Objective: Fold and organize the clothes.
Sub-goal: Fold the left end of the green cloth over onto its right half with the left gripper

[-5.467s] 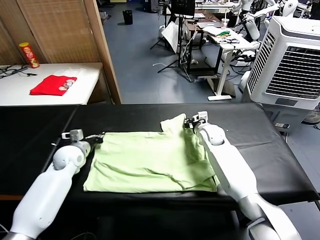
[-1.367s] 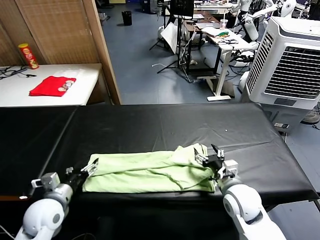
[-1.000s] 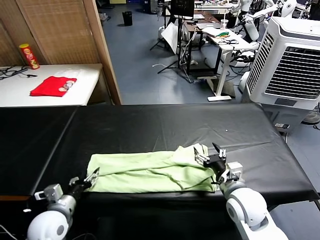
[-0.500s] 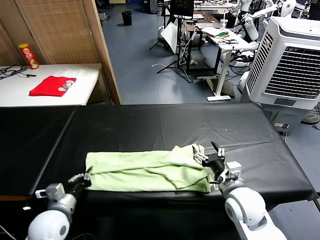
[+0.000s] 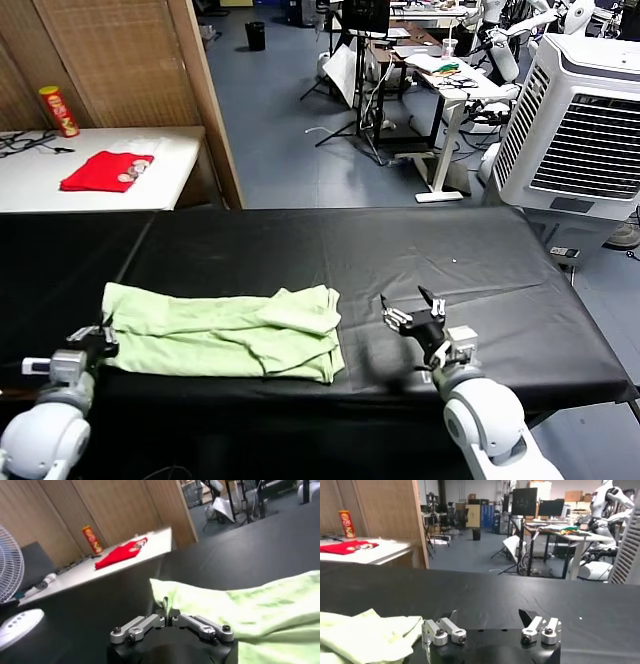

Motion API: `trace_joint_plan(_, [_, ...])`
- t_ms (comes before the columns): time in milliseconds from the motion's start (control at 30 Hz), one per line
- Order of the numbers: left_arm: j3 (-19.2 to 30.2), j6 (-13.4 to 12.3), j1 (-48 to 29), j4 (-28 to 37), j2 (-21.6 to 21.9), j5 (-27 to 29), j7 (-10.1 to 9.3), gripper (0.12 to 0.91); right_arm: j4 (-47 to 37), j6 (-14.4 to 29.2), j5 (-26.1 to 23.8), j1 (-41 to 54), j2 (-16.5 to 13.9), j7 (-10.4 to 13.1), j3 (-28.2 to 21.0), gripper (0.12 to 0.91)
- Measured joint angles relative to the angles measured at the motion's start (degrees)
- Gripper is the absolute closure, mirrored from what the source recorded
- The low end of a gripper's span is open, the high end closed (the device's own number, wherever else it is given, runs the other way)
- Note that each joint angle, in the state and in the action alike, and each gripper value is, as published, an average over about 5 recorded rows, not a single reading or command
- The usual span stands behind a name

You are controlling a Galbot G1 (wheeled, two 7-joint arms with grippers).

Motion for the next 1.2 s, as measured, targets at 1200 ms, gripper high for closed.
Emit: trace_joint_plan(1200, [28.4, 4.3, -14.4, -6.9, -21.0, -28.7, -6.23, 0.611, -0.6, 1.3, -3.6, -2.2, 1.8, -2.6, 0.1, 0.227])
